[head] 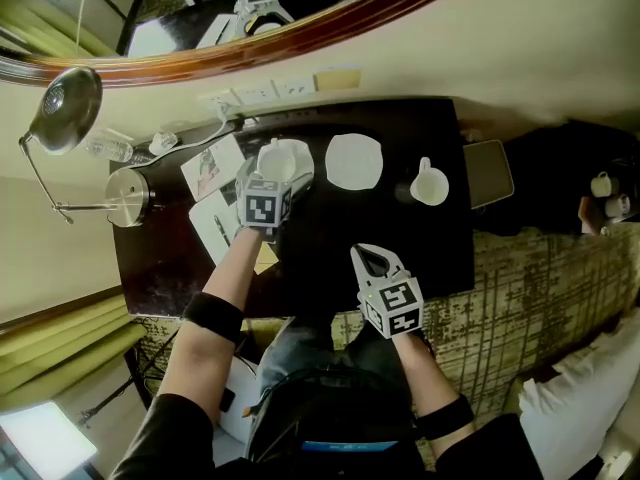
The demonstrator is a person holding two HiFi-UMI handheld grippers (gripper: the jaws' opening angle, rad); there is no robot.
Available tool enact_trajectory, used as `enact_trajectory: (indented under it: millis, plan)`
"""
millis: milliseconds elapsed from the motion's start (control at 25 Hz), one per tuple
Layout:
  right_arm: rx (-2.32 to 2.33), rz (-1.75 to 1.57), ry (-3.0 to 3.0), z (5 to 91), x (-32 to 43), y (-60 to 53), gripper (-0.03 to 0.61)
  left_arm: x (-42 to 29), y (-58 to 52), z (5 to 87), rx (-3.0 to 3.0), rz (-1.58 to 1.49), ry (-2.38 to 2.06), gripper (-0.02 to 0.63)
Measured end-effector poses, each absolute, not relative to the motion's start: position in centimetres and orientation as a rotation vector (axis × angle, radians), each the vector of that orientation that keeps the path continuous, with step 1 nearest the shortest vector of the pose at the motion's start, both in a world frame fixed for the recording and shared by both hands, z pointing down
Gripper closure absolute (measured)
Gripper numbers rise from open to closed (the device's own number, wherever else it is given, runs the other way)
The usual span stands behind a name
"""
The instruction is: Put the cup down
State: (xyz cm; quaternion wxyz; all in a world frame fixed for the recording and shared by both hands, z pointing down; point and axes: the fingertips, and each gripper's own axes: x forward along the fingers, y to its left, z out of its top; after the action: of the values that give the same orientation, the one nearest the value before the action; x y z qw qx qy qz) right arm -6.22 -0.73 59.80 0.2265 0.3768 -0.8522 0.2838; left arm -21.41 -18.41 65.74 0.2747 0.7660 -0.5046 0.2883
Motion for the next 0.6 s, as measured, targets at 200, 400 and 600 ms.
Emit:
enact_trajectory:
  millis: [200, 400, 600]
  plan:
    - [1.062, 0.798, -2.329, 60.3, -5.1, -0.4, 0.572, -21.9, -18.8, 67.2, 2.055, 0.804, -1.355, 0.020]
    - [1.083, 0.806, -2.321, 60.5, -4.0, -0.4, 0.572, -22.2, -19.2, 66.8, 2.056, 0.799, -1.404, 0.144]
    - [1.098, 0.818, -2.320, 60.6, -3.2, -0.4, 0.572, -22.0, -19.1, 67.4, 2.052, 0.827, -1.392, 0.176]
